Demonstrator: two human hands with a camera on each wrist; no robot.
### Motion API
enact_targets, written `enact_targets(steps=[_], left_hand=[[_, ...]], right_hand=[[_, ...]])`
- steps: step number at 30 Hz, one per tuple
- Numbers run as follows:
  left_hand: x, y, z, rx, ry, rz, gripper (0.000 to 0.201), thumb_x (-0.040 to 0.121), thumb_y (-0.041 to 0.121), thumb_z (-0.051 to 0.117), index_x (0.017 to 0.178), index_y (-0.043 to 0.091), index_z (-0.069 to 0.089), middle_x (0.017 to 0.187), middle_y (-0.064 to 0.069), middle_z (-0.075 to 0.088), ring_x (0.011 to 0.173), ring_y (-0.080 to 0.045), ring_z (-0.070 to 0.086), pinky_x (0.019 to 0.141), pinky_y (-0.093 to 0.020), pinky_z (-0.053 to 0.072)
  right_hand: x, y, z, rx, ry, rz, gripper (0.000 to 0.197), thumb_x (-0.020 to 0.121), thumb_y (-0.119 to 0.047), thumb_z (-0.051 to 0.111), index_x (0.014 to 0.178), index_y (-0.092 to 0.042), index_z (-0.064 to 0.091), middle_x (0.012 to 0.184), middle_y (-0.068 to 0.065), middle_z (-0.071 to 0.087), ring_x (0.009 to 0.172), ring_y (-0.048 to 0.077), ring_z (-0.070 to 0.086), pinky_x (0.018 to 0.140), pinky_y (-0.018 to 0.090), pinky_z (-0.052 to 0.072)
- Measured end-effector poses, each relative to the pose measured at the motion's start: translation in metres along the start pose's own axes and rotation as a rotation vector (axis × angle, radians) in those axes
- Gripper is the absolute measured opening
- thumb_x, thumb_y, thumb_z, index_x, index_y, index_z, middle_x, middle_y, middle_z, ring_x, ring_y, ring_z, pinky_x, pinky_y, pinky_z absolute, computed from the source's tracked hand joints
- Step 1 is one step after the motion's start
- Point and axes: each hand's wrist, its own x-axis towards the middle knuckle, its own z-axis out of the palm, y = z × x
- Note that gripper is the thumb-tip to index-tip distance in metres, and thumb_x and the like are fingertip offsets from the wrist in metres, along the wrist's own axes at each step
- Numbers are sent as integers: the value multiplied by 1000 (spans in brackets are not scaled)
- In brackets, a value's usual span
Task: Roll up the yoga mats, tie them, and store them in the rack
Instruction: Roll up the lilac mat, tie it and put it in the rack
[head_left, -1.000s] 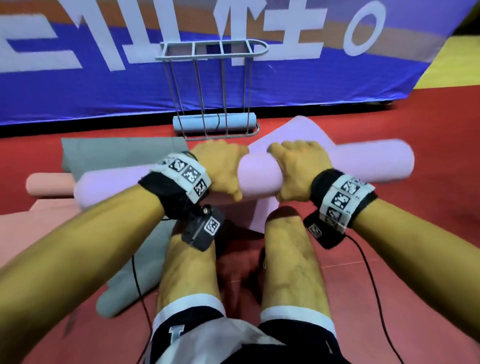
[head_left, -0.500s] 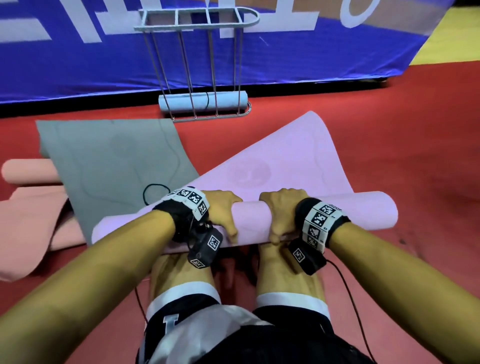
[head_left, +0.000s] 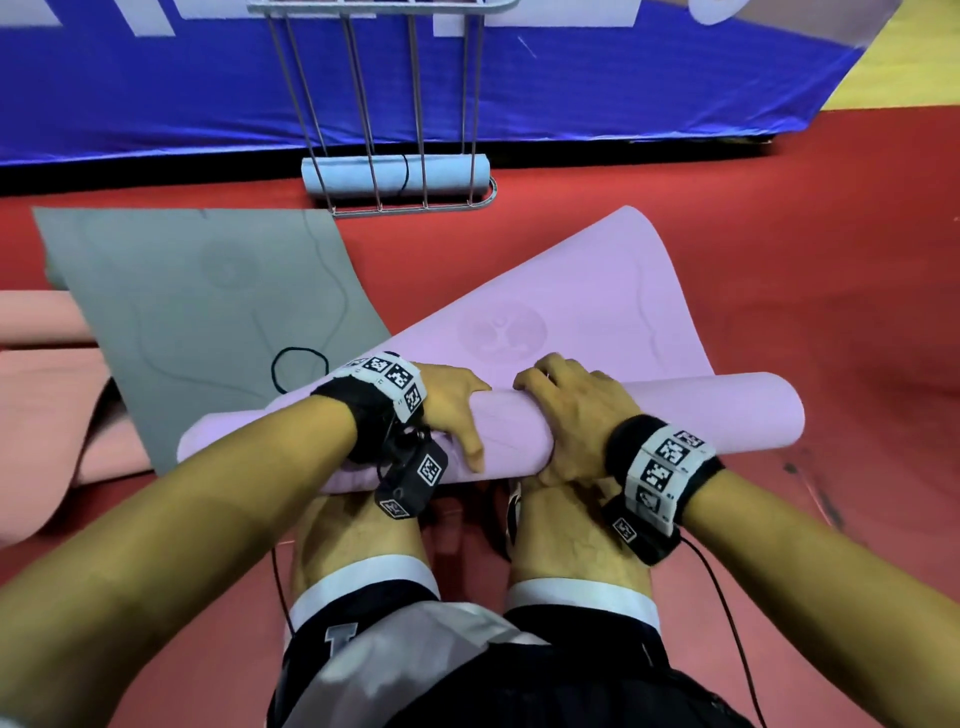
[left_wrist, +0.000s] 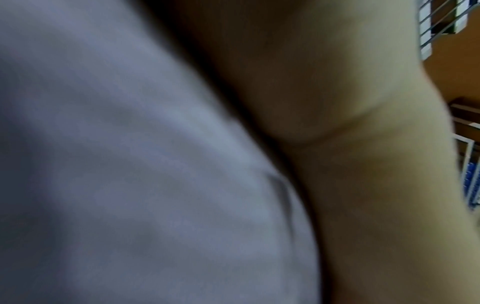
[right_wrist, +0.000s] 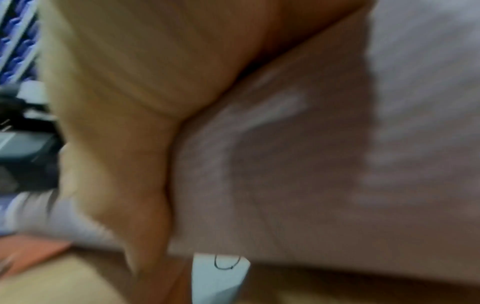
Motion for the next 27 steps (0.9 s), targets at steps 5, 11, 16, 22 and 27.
enact_targets(steps=[5, 11, 16, 22, 27], left_hand=[[4, -5, -7, -119, -51, 3, 69, 37, 52, 91, 97, 22, 73, 92, 6, 77, 94, -21, 73, 85, -37, 58], [-10, -2, -8, 207, 238, -28, 86, 42, 86, 71, 111, 36, 62, 105, 15, 68, 96, -16, 64, 85, -34, 51], [-27, 5, 46, 687, 533, -108, 113, 59, 72, 77, 148, 22, 27, 136, -1, 52, 118, -29, 56, 98, -46, 44], [-21, 2, 35, 679, 547, -82, 96, 57, 51, 79, 137, 23, 33, 120, -2, 59, 103, -31, 62, 86, -43, 47], [-16, -3, 5, 585, 419, -76, 86, 50, 57, 81, 122, 32, 41, 104, 5, 63, 88, -26, 63, 68, -35, 44]], right_hand=[[-2, -15, 8, -81, 48, 80, 98, 46, -69, 76, 129, -29, 42, 119, -2, 53, 109, 26, 59, 101, 48, 41], [20, -6, -20, 33, -79, 106, 90, 39, -68, 78, 118, -37, 49, 104, -7, 61, 93, 25, 63, 82, 39, 48], [35, -3, -33, 70, -169, 121, 83, 37, -67, 84, 110, -37, 55, 88, -10, 64, 85, 22, 61, 80, 35, 49], [40, 1, -32, 112, -159, 118, 85, 41, -68, 84, 115, -39, 54, 91, -10, 63, 89, 21, 61, 78, 33, 47], [31, 0, -12, 34, 19, 43, 101, 48, -78, 74, 135, -37, 45, 123, -7, 58, 114, 23, 56, 93, 44, 45]])
